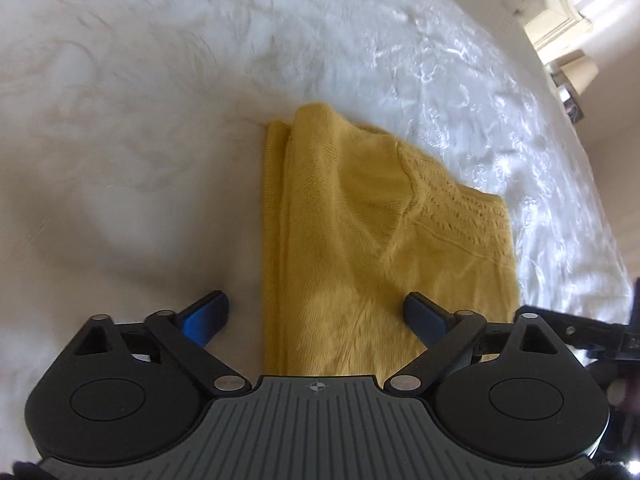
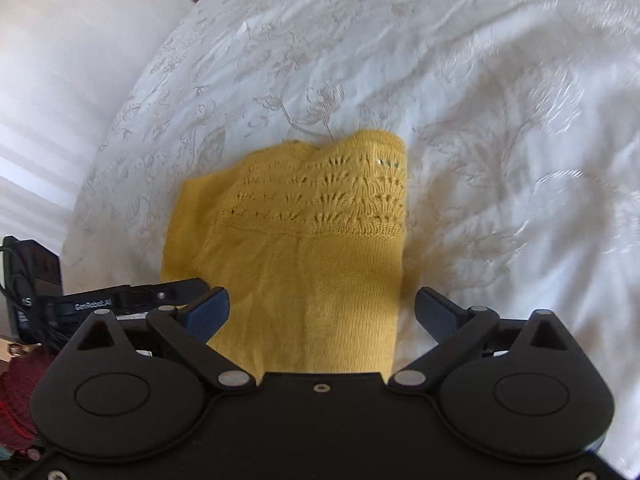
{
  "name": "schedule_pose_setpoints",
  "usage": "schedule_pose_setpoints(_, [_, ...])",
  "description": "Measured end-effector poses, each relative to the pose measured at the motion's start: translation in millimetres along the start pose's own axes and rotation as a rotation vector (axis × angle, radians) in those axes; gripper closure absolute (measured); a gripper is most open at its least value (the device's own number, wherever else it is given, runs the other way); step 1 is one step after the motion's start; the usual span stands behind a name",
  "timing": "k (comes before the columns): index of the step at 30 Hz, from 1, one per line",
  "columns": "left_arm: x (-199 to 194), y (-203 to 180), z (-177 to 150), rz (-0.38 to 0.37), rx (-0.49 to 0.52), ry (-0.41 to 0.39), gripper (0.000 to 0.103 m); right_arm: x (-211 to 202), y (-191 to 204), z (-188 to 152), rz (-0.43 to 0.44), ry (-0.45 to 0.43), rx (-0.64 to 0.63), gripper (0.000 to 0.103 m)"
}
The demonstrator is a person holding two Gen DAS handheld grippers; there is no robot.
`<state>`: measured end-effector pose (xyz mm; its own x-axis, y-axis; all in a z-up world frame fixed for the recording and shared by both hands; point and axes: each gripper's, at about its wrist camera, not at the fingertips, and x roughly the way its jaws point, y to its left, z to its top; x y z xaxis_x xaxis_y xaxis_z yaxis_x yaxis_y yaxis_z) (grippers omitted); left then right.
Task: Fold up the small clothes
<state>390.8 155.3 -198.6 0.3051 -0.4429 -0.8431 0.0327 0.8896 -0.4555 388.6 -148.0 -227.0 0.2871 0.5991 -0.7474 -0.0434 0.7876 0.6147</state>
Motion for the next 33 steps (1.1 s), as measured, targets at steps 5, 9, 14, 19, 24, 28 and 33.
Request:
schedule_pose_setpoints(5, [12.9, -8.3, 11.7, -0.01, 0.077, 0.005, 0.001, 30.0, -4.0, 6.4, 0.116, 0.026, 0.01, 0.0])
schedule_pose_setpoints(9, [18.3, -8.5, 18.9, -0.031, 0.093, -0.015, 0.001, 35.3, -9.2, 13.5, 0.164, 0.005, 0.059, 0.0])
schedule_pose_setpoints(14, [14.6, -5.5, 23.1, -0.051, 0.045, -0.046, 0.037, 26.4, -13.1, 4.5, 0.163, -0.002, 0.107, 0.0])
schedule_pose_setpoints(19, [7.2, -22.6, 22.3, -0.06, 0.078, -0.044, 0.078, 8.7, 2.4, -5.0, 0.03, -0.028, 0.043, 0.061])
schedule_pose_setpoints(24, [-21.3, -65.5, 12.8, -0.055, 0.189, -0.094, 0.078, -33.5, 42.4, -21.6, -0.055, -0.119, -0.069, 0.065])
schedule_pose_setpoints(28, [-56.3, -100.0, -8.9, -0.112, 0.265, -0.139, 0.078, -79.9, 56.4, -47.6, -0.065, -0.184, -0.068, 0.065])
schedule_pose_setpoints(33, [-89.4, -137.1, -49.6, -0.174, 0.301, -0.141, 0.078, -129.1, 60.7, -85.6, -0.065, -0.222, -0.053, 0.065])
